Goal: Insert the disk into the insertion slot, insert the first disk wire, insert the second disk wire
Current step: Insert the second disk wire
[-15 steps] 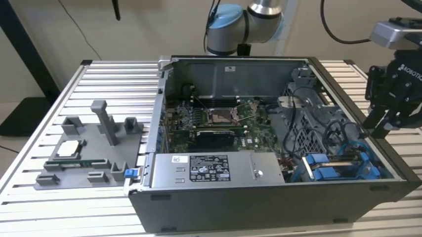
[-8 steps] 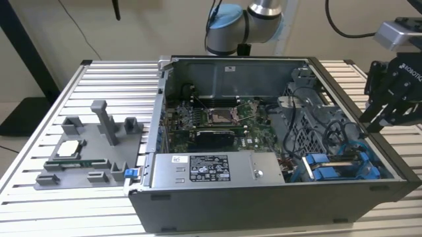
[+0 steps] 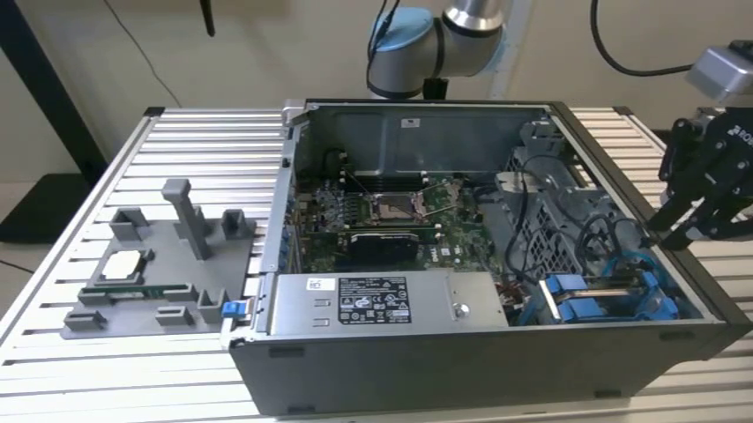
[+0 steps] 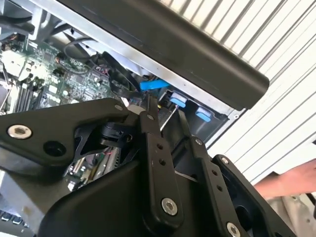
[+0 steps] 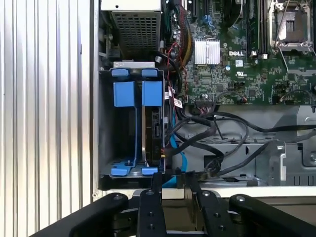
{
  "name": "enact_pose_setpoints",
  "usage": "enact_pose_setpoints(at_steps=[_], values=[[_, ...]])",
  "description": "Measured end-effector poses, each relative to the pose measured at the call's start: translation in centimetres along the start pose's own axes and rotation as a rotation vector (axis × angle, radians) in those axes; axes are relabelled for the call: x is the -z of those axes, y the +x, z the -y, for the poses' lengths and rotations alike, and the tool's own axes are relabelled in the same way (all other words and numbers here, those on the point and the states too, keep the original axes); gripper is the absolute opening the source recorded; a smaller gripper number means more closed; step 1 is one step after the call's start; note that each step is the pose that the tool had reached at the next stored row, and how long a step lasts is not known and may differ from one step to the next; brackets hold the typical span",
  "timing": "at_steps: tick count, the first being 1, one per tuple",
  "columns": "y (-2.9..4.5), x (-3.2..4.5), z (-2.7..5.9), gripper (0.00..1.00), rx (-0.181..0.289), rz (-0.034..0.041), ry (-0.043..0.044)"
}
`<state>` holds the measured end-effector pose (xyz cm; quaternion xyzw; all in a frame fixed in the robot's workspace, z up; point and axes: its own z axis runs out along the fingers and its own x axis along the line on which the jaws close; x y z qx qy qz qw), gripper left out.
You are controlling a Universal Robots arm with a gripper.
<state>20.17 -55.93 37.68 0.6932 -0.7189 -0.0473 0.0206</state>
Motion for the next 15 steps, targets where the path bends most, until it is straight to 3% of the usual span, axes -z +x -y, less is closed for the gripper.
enact_pose_setpoints(at_steps=[2,3,6,10,15], values=[[0.39,-0.11,0.02,1.00,0.000,0.0055,-0.0045],[0.43,-0.13,0.03,1.00,0.000,0.0125,-0.0053],[0.47,-0.17,0.04,1.00,0.000,0.0452,-0.0075],[0.65,-0.44,0.08,1.00,-0.005,0.0583,-0.0100],[0.71,-0.76,0.19,1.00,-0.012,0.0852,-0.0109]])
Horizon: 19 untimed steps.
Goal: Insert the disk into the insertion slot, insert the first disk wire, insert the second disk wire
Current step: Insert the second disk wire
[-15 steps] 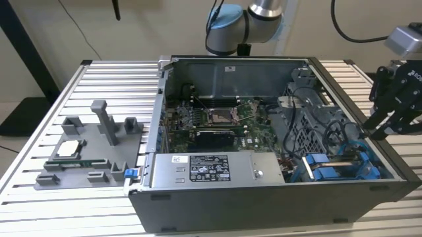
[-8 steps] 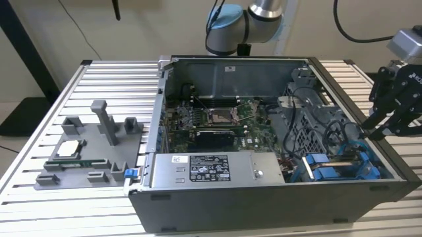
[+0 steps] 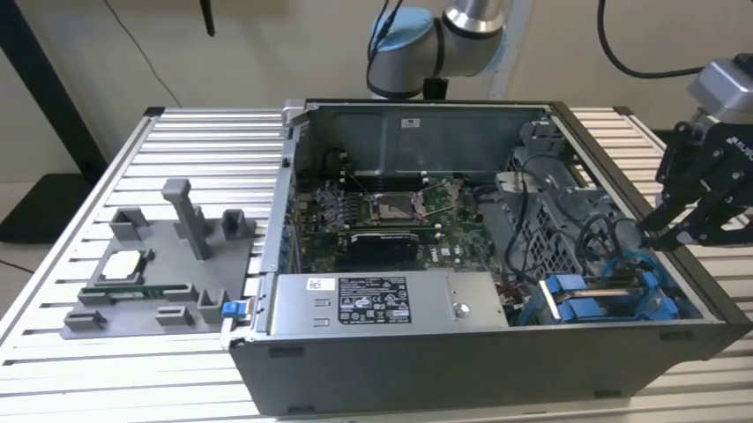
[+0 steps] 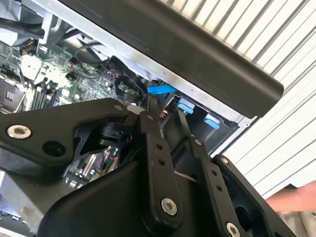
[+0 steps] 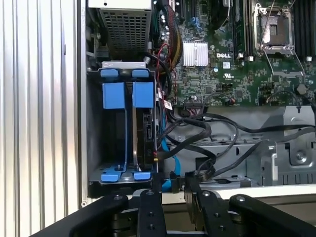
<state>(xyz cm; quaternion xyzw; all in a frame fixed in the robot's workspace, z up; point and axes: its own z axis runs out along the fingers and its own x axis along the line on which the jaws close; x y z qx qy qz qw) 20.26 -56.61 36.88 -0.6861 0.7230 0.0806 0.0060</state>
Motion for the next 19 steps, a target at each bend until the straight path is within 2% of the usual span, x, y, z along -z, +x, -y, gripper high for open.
enact_pose_setpoints(at_steps=[3,6,14,19], values=[[0.02,-0.20,0.11,1.00,-0.005,0.0210,-0.0003],[0.07,-0.38,0.23,1.00,-0.009,0.0336,-0.0011],[0.84,-0.27,0.87,1.00,-0.012,0.0380,-0.0172],[1.03,-0.44,0.90,1.00,-0.037,0.0499,-0.0208]])
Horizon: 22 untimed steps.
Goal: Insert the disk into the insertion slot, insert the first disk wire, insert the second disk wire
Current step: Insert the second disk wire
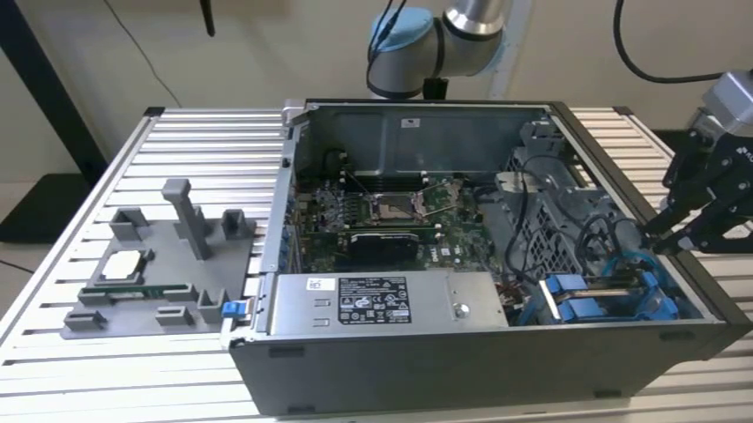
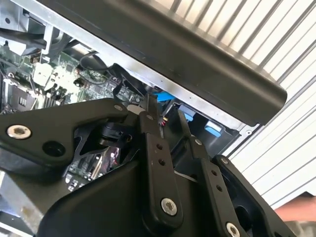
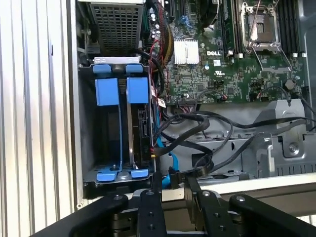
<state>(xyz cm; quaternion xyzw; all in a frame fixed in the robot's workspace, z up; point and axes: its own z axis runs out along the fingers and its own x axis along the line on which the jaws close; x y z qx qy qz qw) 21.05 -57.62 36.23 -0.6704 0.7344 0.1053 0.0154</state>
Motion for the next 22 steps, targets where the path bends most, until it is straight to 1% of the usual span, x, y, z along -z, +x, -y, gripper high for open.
enact_pose_setpoints(at_steps=[3,8,10,11,14,15,16,18,19,22], values=[[0.04,-0.10,0.01,1.00,-0.010,0.0013,-0.0035],[0.06,-0.22,0.03,1.00,-0.015,0.0023,-0.0057],[0.07,-0.25,0.04,1.00,-0.018,0.0051,-0.0058],[0.07,-0.26,0.04,1.00,-0.019,0.0090,-0.0060],[0.07,-0.25,0.01,1.00,-0.022,0.0351,-0.0076],[0.07,-0.25,0.01,1.00,-0.024,0.0410,-0.0079],[0.07,-0.25,0.01,1.00,-0.025,0.0446,-0.0080],[0.08,-0.24,0.00,1.00,-0.027,0.0474,-0.0080],[0.09,-0.24,0.00,0.00,-0.027,0.0485,-0.0080],[0.11,-0.24,0.00,0.00,-0.028,0.0509,-0.0085]])
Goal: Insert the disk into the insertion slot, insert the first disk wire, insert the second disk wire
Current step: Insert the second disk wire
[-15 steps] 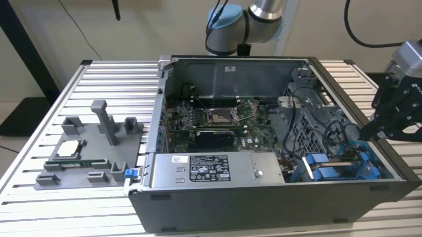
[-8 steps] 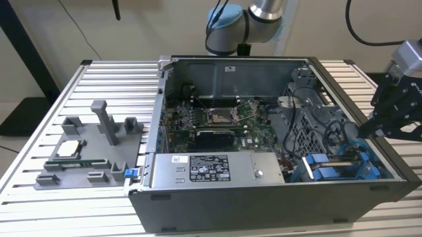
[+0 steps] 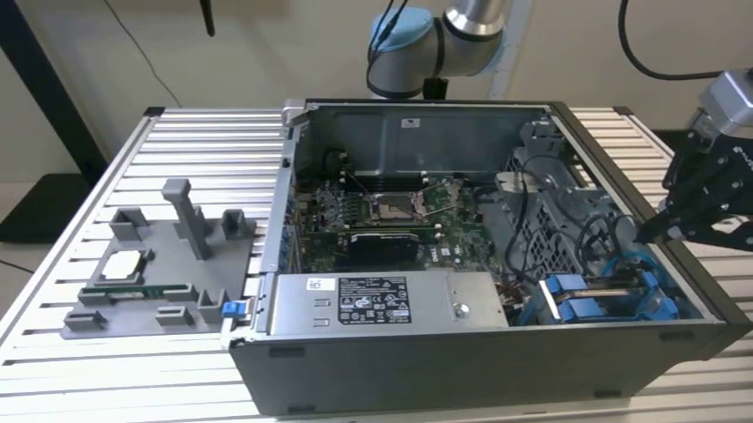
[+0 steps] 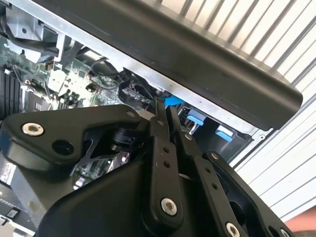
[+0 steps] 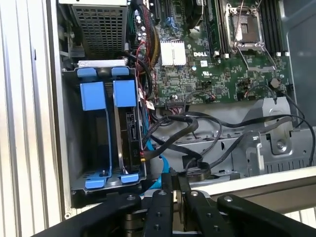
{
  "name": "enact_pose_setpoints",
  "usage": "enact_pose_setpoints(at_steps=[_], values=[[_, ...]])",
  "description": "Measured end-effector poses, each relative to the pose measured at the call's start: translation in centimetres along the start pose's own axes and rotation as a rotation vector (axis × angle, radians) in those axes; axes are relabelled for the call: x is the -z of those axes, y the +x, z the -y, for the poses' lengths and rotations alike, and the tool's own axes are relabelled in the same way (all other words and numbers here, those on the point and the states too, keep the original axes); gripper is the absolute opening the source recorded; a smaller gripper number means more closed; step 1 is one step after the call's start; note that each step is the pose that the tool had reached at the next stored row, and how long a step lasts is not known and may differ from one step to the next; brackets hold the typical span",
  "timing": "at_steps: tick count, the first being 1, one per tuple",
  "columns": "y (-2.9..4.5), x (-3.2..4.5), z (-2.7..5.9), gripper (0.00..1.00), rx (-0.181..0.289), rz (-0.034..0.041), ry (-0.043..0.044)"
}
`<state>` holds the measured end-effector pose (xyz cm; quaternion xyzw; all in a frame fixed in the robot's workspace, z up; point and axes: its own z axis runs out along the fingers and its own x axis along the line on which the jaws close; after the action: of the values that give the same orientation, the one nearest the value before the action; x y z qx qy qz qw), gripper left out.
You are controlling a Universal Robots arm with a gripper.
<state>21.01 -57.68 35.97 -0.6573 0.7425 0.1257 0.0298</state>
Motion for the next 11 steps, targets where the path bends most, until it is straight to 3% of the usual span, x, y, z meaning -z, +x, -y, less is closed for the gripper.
enact_pose_setpoints(at_steps=[5,11], values=[[-0.03,0.22,-0.03,0.00,0.000,0.0002,-0.0005],[-0.39,2.01,-0.41,0.00,0.000,0.0004,-0.0006]])
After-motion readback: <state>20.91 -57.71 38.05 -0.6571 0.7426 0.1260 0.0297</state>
